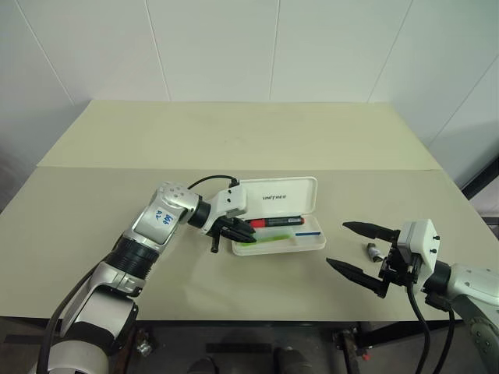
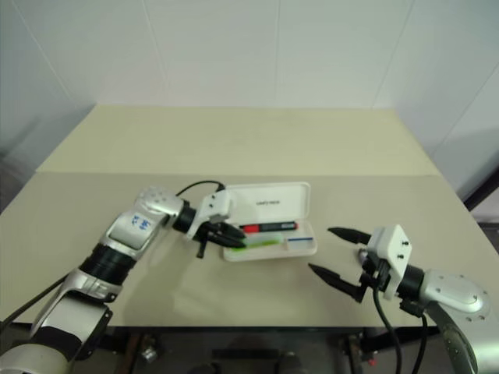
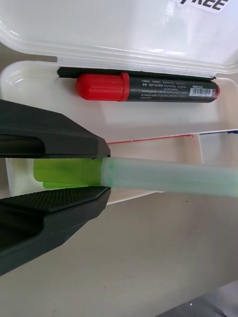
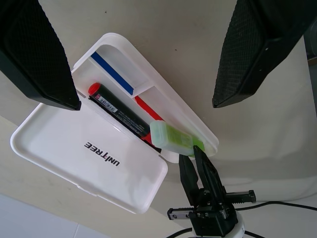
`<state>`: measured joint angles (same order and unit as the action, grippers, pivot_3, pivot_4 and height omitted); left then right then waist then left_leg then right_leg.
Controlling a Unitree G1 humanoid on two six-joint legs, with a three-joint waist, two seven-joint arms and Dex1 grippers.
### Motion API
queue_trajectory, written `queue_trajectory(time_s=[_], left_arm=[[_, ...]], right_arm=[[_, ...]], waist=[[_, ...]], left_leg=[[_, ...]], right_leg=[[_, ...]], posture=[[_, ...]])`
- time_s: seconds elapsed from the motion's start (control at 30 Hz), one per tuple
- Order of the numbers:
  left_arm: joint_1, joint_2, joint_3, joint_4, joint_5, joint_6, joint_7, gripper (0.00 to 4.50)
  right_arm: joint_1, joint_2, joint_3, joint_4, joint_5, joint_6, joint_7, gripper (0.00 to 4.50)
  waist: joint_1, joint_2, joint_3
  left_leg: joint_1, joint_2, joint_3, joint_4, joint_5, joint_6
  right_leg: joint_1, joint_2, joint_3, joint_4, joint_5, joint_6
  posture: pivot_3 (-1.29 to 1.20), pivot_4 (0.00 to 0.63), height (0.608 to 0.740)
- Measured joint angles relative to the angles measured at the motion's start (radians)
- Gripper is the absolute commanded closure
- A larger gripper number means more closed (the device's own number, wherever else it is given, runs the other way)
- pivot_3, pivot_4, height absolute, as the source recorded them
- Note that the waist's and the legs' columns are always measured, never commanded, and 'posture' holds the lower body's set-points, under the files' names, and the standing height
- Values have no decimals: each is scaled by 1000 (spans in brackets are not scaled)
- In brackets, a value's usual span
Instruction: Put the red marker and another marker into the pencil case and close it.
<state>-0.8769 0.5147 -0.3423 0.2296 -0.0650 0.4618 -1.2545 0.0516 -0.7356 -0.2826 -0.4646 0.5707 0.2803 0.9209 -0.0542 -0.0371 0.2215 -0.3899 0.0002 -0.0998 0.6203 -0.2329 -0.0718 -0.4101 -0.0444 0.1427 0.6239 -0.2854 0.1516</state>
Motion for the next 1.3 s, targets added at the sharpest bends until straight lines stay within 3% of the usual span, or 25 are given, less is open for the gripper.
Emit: queue_trajectory(time_s=[0.27,0.67,1.3], left_arm=[[-11,8,-23,-48,30,22,20,3997],[-11,9,-32,-70,37,42,43,89],[6,2,-30,-108,-12,-5,-16,89]], right_arm=[[0,7,0,1,-2,-17,-4,0],[3,30,4,1,-15,-20,-18,0],[-4,48,39,1,-23,-25,-33,0]], waist=[[0,0,0],[0,0,0],[0,0,0]], left_leg=[[0,0,0,0,0,0],[0,0,0,0,0,0],[0,0,0,0,0,0]], right_leg=[[0,0,0,0,0,0],[0,0,0,-1,0,0],[0,0,0,-1,0,0]], posture=[[0,150,740],[0,150,740],[0,150,740]])
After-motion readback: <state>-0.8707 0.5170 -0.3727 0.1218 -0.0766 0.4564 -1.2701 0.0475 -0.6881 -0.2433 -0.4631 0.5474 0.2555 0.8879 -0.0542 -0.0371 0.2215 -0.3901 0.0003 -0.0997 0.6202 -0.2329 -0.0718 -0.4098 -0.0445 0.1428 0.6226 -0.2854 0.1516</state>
